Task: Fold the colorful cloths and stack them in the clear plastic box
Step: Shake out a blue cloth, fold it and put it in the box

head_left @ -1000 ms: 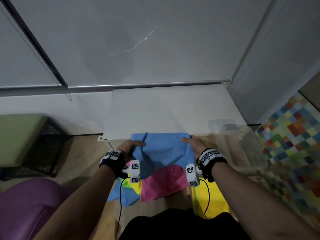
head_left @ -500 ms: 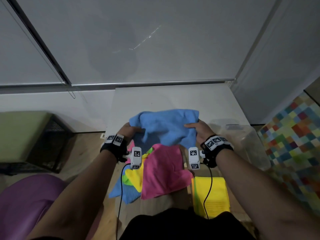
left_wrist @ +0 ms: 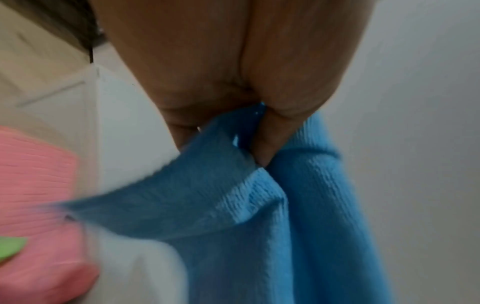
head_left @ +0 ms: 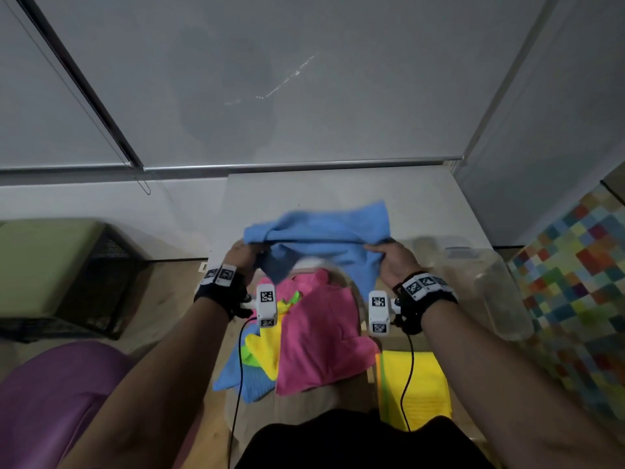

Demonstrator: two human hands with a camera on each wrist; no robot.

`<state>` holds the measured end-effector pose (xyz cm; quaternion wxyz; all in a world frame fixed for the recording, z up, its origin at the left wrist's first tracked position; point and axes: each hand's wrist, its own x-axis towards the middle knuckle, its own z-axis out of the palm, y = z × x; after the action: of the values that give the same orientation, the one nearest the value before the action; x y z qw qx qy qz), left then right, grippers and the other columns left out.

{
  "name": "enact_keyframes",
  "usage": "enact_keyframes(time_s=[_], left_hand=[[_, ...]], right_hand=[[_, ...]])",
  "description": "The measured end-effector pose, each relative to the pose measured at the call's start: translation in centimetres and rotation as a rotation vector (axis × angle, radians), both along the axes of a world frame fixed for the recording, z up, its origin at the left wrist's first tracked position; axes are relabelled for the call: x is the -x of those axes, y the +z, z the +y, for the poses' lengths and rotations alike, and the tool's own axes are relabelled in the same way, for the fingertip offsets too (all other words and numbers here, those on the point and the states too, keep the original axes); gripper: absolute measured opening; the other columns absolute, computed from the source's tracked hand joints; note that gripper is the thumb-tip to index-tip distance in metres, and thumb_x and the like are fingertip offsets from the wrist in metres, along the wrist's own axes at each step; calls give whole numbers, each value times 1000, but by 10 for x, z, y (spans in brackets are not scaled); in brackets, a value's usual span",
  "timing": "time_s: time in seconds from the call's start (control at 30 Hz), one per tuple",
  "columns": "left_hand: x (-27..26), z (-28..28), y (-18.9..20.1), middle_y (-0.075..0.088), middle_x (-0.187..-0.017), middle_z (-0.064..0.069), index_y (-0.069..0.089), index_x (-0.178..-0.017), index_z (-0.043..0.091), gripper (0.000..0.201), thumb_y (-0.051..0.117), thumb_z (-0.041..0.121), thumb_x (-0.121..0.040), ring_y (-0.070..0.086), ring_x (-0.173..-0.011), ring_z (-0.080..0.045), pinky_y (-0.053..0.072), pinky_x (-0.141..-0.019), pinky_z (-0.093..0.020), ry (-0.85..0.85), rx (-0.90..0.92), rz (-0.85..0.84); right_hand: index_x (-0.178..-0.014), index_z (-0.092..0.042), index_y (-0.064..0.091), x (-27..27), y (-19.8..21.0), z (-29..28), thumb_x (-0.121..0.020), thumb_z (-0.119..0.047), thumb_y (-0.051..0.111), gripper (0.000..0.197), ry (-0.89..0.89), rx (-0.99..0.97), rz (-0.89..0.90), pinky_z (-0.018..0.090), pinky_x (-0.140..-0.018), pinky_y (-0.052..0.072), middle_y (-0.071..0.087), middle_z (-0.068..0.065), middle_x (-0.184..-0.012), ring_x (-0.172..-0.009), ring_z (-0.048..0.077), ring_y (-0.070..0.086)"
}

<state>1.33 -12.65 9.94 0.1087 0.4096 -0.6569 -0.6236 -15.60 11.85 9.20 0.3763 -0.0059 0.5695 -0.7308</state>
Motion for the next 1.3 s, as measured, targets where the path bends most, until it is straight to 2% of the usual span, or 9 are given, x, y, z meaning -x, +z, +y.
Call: enact_keyframes(time_s=[0.1, 0.2, 0.33, 0.53, 0.63, 0.7, 0.93, 1.17, 1.3], left_hand=[[-3, -4, 5, 63, -65, -2, 70, -69, 18, 9, 66, 12, -75, 53, -56, -7, 41, -55, -21, -48, 152, 54], [-7, -8, -6, 59, -45, 14, 70, -47, 26, 51, 56, -16, -73, 49, -43, 5, 40, -47, -11, -187, 193, 112], [-13, -15, -15, 68, -59, 20, 72, -51, 30, 65, 48, -24, -80, 62, -61, 8, 47, -65, -7, -218, 265, 114], [-8, -9, 0, 66, -54, 12, 59, -55, 10, 50, 39, -30, -79, 64, -66, 7, 46, -66, -5, -179, 234, 165], [-2, -19, -5, 66, -78, -1, 63, -42, 22, 66, 42, -30, -75, 62, -90, -16, 47, -83, -18, -179, 230, 199], [-2, -26, -7, 65, -85, -3, 61, -41, 23, 63, 47, -30, -74, 60, -89, -16, 44, -89, -31, -170, 237, 174], [-11, -19, -5, 60, -76, 1, 61, -58, 22, 28, 69, 0, -74, 54, -64, -14, 40, -66, -21, -64, 683, -78], [-7, -12, -14, 61, -61, 1, 61, -56, 24, 38, 58, -6, -80, 59, -61, -14, 50, -69, -27, 31, 381, -16], [-5, -16, -18, 66, -63, 0, 64, -56, 27, 45, 60, -11, -80, 64, -63, -20, 58, -73, -36, 29, 214, 47]], right_hand=[[-97, -3, 63, 12, -3, 7, -87, 12, 48, 23, -20, -161, 105, 28, -66, 58, 70, 8, -83, -86, 27, 62], [-84, -10, 61, 17, -17, 18, -88, 11, 45, 27, 44, -406, 179, 26, -52, 52, 61, 9, -79, -72, 22, 57], [-56, -18, 60, 14, -24, 20, -82, 10, 43, 41, -73, -316, 92, 31, -66, 48, 72, 8, -87, -78, 23, 64], [-60, -16, 50, 19, -13, 16, -77, 18, 38, 40, -152, -236, 83, 27, -58, 35, 75, 3, -78, -77, 24, 57], [-59, -18, 54, 22, -13, 17, -78, 14, 39, 41, -155, -292, 161, 31, -67, 44, 72, 1, -89, -89, 26, 60], [-57, -21, 59, 25, -13, 19, -78, 13, 39, 44, -184, -327, 218, 32, -70, 47, 67, 1, -88, -92, 25, 58], [-64, -22, 68, 28, -7, 30, -79, 8, 42, 42, -198, -418, 342, 28, -59, 38, 58, 8, -81, -69, 19, 44], [-94, -9, 73, 17, 6, 30, -87, 2, 51, 25, -183, -336, 330, 11, -52, 47, 67, -3, -92, -78, 9, 59], [-94, -9, 74, 19, 8, 29, -88, -4, 50, 26, -176, -344, 314, 16, -58, 50, 69, -1, -93, -80, 14, 63]])
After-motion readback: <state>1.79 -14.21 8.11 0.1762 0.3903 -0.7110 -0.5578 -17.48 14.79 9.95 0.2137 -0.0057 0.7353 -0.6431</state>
